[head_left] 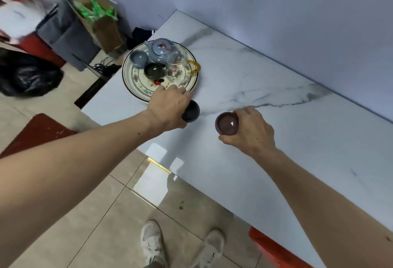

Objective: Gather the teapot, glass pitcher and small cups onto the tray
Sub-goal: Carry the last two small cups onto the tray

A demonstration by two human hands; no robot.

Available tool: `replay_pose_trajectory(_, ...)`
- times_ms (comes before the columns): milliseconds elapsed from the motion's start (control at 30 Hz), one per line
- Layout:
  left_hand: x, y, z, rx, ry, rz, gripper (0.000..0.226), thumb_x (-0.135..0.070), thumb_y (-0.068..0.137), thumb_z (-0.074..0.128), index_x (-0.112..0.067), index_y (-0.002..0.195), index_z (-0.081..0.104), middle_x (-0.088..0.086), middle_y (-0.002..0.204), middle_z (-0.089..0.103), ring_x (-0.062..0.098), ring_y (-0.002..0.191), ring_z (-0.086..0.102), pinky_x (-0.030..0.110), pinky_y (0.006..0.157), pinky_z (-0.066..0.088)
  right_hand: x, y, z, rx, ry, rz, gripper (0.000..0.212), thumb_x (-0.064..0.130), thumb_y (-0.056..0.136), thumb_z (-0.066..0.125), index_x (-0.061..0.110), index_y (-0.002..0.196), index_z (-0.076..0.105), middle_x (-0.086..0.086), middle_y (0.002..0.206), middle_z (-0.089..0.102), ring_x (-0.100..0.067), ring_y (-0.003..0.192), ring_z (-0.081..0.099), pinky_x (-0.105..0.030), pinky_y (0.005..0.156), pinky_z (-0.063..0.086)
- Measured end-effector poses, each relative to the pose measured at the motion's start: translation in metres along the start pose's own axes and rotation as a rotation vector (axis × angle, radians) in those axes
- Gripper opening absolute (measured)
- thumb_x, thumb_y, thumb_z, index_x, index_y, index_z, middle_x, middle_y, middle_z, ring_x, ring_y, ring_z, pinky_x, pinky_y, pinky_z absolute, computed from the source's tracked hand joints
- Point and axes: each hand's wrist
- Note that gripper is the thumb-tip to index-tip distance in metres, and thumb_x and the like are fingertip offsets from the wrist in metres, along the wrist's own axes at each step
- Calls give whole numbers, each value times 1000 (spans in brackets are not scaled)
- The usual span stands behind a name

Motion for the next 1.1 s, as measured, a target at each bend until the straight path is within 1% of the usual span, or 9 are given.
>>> replay_pose_trajectory(200,78,-4,23,2,-75,-124,59,-44,64,76,-15,110,54,2,110,60,27,106,54,36,80,43,71,47,28,10,13,-47,64,52,57,79,18,108,59,-2,106,55,-24,100,54,-32,65,41)
replay_pose_trajectory(333,111,4,32,18,-74,-181,61,-46,64,75,-14,112,54,3,112,59,26,109,53,37,82,43,106,80,41,23,18,-87,65,53,56,79,18,109,60,-2,107,55,-24,101,55,-35,69,47)
replay_pose_trajectory(433,130,13,37,33,-105,-216,59,-46,66,75,-14,112,53,3,113,58,27,109,52,37,83,42,127,101,52,31,15,-94,68,54,56,80,17,110,59,-2,109,55,-24,101,55,-33,68,44)
replay_pose_trajectory(567,156,26,45,34,-125,-245,57,-45,68,73,-14,112,54,4,109,59,27,107,53,37,82,41,146,124,67,29,15,-84,68,56,57,78,18,110,59,0,107,54,-23,100,55,-31,65,40)
replay_pose_trajectory(667,174,37,51,38,-133,-231,58,-48,68,72,-13,111,55,6,108,59,27,107,53,38,82,42,157,136,77,23,14,-47,67,58,56,77,19,107,58,0,103,53,-22,96,55,-30,65,41)
replay_pose_trajectory(800,192,56,56,23,-126,-169,61,-53,67,74,-13,109,56,7,109,60,28,108,54,39,85,43,167,146,91,-2,16,14,71,62,55,77,19,108,57,-1,104,54,-22,96,54,-32,67,44)
replay_pose_trajectory(900,200,70,61,26,-104,-105,63,-51,64,77,-13,109,56,6,113,60,28,111,53,40,88,42,169,151,101,-16,28,64,69,63,54,76,19,105,58,0,103,55,-23,94,55,-31,64,42)
replay_pose_trajectory(1100,210,83,72,41,-86,-57,65,-55,63,78,-13,109,58,7,112,62,28,111,54,40,88,43,170,156,112,-24,37,158,68,64,52,75,20,101,59,1,102,54,-23,92,55,-32,63,39)
Point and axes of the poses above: each hand's wrist, its own y-axis towards the middle knuckle, its own z-axis out of the palm, x = y × z
